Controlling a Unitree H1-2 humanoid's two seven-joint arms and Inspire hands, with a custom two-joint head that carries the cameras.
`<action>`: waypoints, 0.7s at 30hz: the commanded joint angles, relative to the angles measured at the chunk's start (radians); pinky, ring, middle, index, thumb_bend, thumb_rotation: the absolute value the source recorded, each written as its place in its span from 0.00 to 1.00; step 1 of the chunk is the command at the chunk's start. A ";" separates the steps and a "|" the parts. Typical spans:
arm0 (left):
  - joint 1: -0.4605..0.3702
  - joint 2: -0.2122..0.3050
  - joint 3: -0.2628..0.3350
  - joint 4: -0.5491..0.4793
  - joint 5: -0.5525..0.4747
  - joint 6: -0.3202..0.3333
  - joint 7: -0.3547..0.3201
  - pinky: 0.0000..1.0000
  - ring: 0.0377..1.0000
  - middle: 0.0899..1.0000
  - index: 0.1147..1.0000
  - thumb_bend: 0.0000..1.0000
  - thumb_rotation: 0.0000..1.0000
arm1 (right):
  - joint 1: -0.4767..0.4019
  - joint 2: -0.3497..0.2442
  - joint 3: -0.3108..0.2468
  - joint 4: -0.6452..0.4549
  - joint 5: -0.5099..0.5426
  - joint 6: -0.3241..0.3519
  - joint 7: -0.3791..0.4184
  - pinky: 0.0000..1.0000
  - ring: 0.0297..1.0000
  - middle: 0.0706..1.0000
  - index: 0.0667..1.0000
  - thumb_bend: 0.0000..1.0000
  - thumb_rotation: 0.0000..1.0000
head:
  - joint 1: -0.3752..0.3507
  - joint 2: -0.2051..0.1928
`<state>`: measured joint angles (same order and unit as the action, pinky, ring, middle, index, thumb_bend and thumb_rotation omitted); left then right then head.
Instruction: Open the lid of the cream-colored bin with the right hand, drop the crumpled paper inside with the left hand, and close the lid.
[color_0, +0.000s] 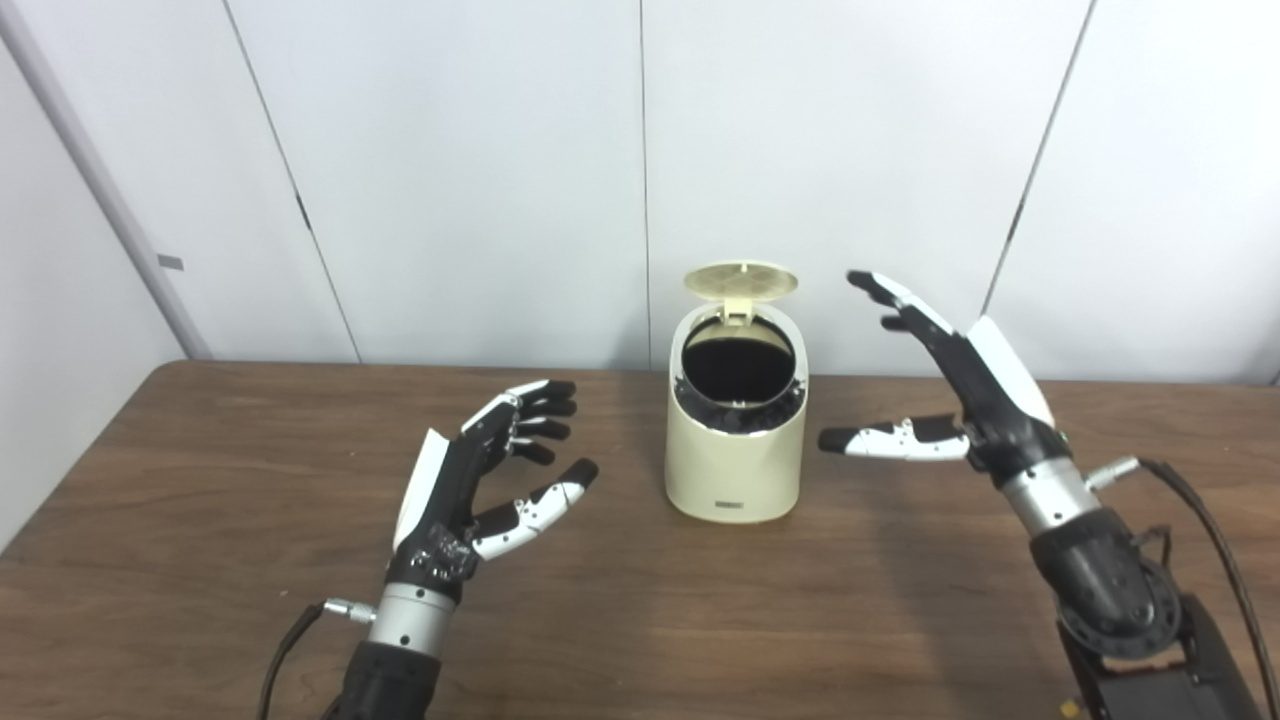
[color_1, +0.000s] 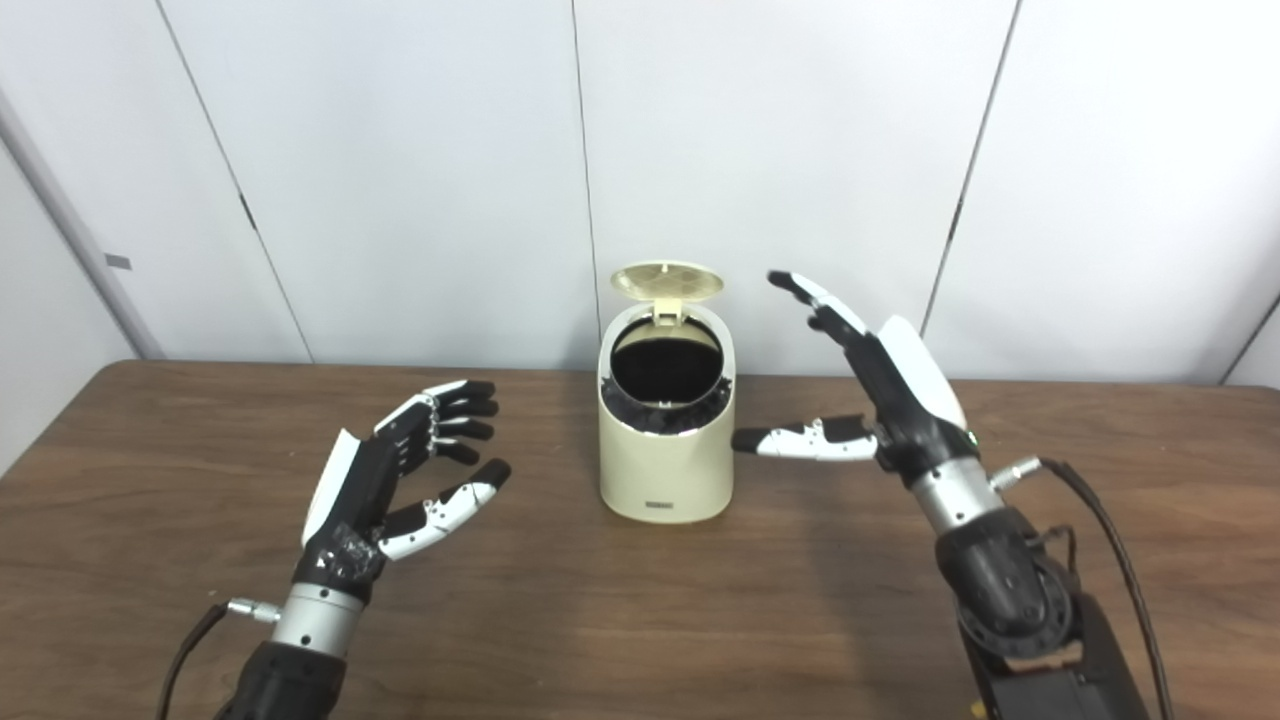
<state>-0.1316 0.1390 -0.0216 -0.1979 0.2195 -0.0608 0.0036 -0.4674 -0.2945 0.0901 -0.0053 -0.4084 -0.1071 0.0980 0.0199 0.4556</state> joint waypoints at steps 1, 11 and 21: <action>-0.006 0.004 0.006 0.007 0.011 -0.037 0.016 0.61 0.69 0.73 0.75 0.59 0.25 | -0.062 -0.022 -0.005 -0.052 -0.005 -0.015 0.004 0.77 0.87 0.90 0.88 0.83 0.36 | 0.000 -0.001; 0.001 0.001 0.003 0.105 0.053 -0.081 0.033 0.57 0.67 0.72 0.74 0.61 0.17 | -0.137 -0.032 0.032 -0.073 -0.038 0.037 0.070 0.70 0.82 0.90 0.89 0.83 0.30 | 0.002 -0.009; 0.000 0.000 -0.008 0.126 0.060 -0.096 0.039 0.58 0.68 0.73 0.74 0.62 0.20 | -0.220 -0.057 0.094 -0.098 -0.159 0.149 0.162 0.69 0.89 0.92 0.92 0.75 0.66 | 0.004 -0.010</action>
<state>-0.1090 0.1386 -0.0294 -0.0628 0.2751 -0.1176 0.0276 -0.6351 -0.3392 0.1830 -0.0630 -0.5495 0.0372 0.2559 0.0230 0.4449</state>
